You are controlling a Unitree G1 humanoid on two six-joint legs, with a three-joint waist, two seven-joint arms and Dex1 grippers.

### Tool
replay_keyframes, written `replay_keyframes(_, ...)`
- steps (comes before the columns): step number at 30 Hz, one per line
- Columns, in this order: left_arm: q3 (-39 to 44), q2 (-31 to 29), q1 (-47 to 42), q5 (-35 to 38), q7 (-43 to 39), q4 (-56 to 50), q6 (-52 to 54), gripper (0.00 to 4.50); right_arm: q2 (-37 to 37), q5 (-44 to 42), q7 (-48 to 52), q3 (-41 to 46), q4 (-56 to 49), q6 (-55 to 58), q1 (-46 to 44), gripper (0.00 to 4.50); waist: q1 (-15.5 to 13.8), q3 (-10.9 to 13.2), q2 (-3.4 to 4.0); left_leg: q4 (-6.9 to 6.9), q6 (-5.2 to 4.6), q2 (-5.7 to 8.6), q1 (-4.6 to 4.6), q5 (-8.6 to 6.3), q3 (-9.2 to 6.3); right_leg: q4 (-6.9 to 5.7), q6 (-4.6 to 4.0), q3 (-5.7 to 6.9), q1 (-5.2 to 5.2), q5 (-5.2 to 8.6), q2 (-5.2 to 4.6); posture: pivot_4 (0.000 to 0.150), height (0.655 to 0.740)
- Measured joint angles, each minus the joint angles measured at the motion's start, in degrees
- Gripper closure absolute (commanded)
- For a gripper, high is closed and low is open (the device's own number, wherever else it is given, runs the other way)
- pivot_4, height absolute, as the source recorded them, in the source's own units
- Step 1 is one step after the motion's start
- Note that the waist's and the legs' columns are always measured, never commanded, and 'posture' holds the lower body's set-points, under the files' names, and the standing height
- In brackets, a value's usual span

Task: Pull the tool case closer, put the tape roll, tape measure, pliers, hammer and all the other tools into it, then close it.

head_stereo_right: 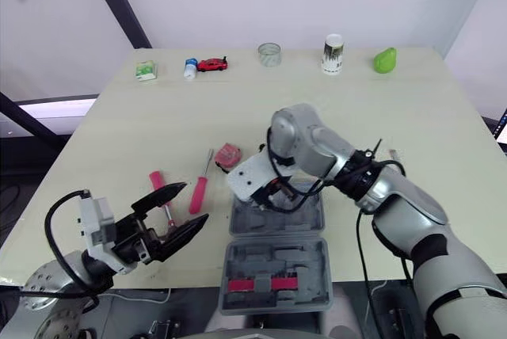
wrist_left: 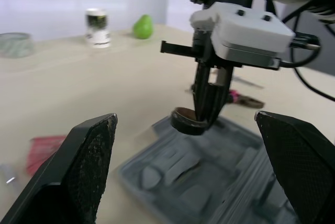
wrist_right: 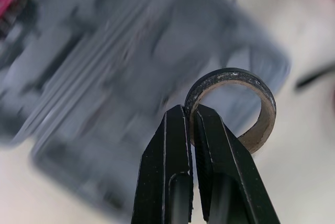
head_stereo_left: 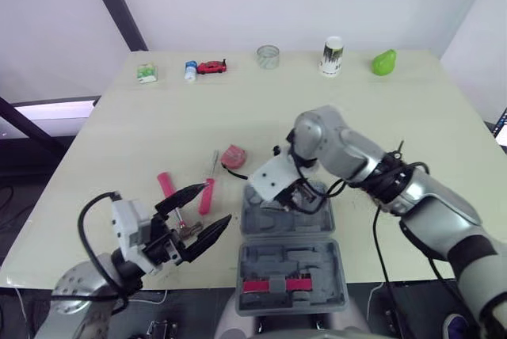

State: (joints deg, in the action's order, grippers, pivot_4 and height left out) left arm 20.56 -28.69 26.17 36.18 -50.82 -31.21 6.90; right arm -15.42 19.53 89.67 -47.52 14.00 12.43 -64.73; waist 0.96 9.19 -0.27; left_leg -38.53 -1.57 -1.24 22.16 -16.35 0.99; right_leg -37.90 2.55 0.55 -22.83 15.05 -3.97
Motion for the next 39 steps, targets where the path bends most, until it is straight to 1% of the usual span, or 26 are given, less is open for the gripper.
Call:
replay_keyframes(4,3.4,0.5,4.1,0.0,1.0,0.0,-0.8,0.00,3.8,1.3,-2.8,-0.7,5.5,-2.2,-0.4,4.43,0.1,0.0,-0.01,0.00,-0.16,0.01,-0.06,-0.09,0.01,-0.03,-0.01,0.00,0.02,0.00,0.05,0.150,0.7400)
replay_keyframes(6,4.3,0.6,4.8,0.1,1.2,-0.1,-1.0,0.00,5.9,2.2,-4.5,-1.1,8.3,-3.4,-0.7,4.43,0.1,0.0,0.00,0.00,-0.13,0.01,-0.04,-0.08,0.00,-0.04,-0.02,0.00,0.01,0.00,0.28,0.150,0.7400)
replay_keyframes(9,4.7,0.6,5.0,0.7,1.3,-0.4,-1.1,0.00,8.4,3.1,-6.3,-1.4,10.8,-4.8,-0.9,4.43,0.1,0.0,0.00,0.01,0.06,0.00,-0.04,0.03,0.02,-0.02,-0.01,-0.02,0.01,0.00,0.29,0.150,0.7400)
replay_keyframes(15,4.8,-0.3,4.8,1.7,1.1,-0.9,-0.6,0.00,9.8,4.8,-8.0,-1.7,14.9,-6.8,-1.1,4.43,0.2,0.0,-0.02,0.01,0.05,0.01,-0.04,0.02,0.02,-0.03,-0.01,-0.02,0.01,0.00,0.30,0.150,0.7400)
replay_keyframes(22,6.0,-3.8,2.8,2.1,0.9,1.2,1.5,0.00,11.8,5.5,-10.2,-1.4,19.5,-8.6,-2.6,4.43,1.1,0.0,-0.02,0.09,0.06,-0.01,-0.05,0.03,0.01,-0.01,-0.02,-0.04,0.00,0.01,0.35,0.150,0.7400)
replay_keyframes(26,6.0,-4.7,1.9,2.1,0.9,1.9,2.4,0.00,13.0,5.8,-10.6,-1.4,20.9,-8.8,-2.6,4.43,1.4,0.0,-0.05,0.09,0.09,-0.01,-0.04,0.04,0.01,0.00,-0.02,-0.05,-0.01,0.00,0.33,0.150,0.7400)
replay_keyframes(32,6.0,-4.8,1.7,2.1,0.8,2.7,2.8,0.00,13.8,6.1,-11.8,-1.0,23.3,-9.3,-2.6,4.43,1.4,0.0,-0.05,0.11,0.10,-0.02,-0.05,0.04,0.00,-0.01,-0.02,-0.05,-0.03,0.00,0.06,0.150,0.7400)
replay_keyframes(39,6.0,-4.9,2.1,1.3,0.8,3.2,2.8,0.00,14.6,6.1,-12.6,-1.0,25.2,-10.6,-2.6,4.43,1.5,0.0,-0.05,0.15,0.12,-0.01,0.03,0.04,0.01,-0.02,-0.03,-0.07,-0.21,0.00,-0.01,0.150,0.7400)
